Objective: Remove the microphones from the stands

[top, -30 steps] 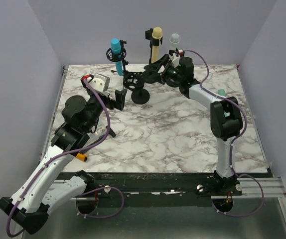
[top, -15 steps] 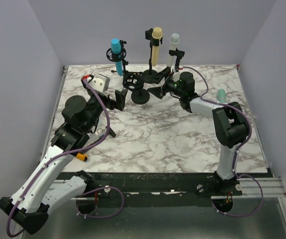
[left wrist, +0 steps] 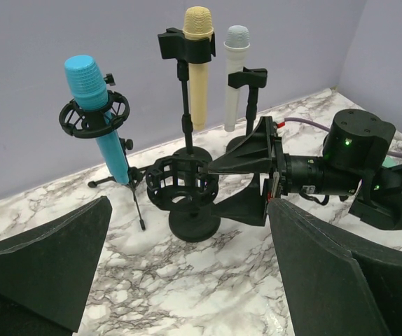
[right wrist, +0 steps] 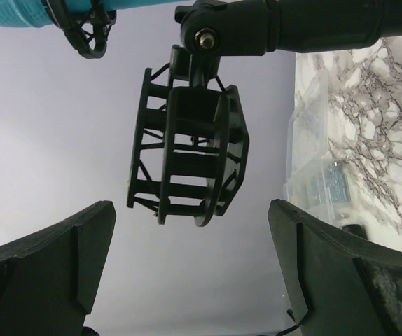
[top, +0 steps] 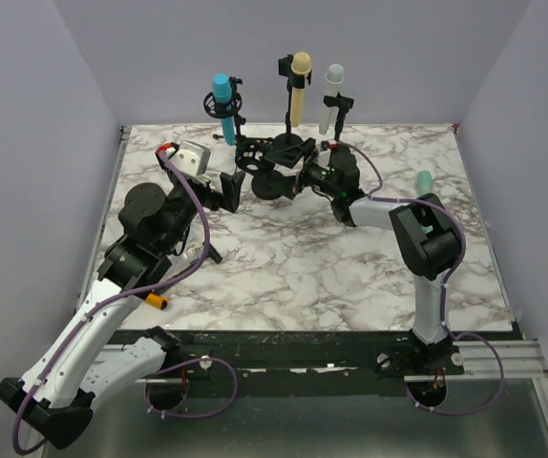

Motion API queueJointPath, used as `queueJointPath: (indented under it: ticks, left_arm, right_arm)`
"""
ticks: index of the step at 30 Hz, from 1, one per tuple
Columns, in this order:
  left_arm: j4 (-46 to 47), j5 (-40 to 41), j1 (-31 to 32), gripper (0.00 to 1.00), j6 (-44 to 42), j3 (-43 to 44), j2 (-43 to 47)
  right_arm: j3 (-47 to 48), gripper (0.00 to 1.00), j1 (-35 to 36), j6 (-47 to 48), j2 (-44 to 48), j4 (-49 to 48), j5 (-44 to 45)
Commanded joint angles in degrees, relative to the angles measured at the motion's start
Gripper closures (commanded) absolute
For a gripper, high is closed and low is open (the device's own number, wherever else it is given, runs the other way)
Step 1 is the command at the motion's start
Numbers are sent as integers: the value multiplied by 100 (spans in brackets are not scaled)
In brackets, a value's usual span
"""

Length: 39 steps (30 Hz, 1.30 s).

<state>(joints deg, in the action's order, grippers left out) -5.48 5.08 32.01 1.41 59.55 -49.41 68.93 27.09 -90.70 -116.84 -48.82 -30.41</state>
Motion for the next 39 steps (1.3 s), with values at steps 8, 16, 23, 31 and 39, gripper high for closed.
queueJointPath:
  ticks: [8, 16, 23, 31, 39]
  left_arm:
    - [20, -123, 41, 1, 17, 107, 63]
    - [19, -86, 38, 1, -1, 99, 64]
    - [16, -96, 42, 2, 0, 100, 32]
    - [20, -104, 41, 1, -9, 105, 37]
    - [20, -96, 42, 1, 6, 101, 38]
  right_arm:
    - [437, 0, 111, -749, -575, -729, 310]
    - [542, 16, 145, -932, -725, -973, 338]
    - [437, 33, 166, -1093, -792, -1239, 405]
    - [315, 41, 182, -1146, -705, -1392, 243]
    - [-197, 51, 224, -1231, -312, -1681, 4]
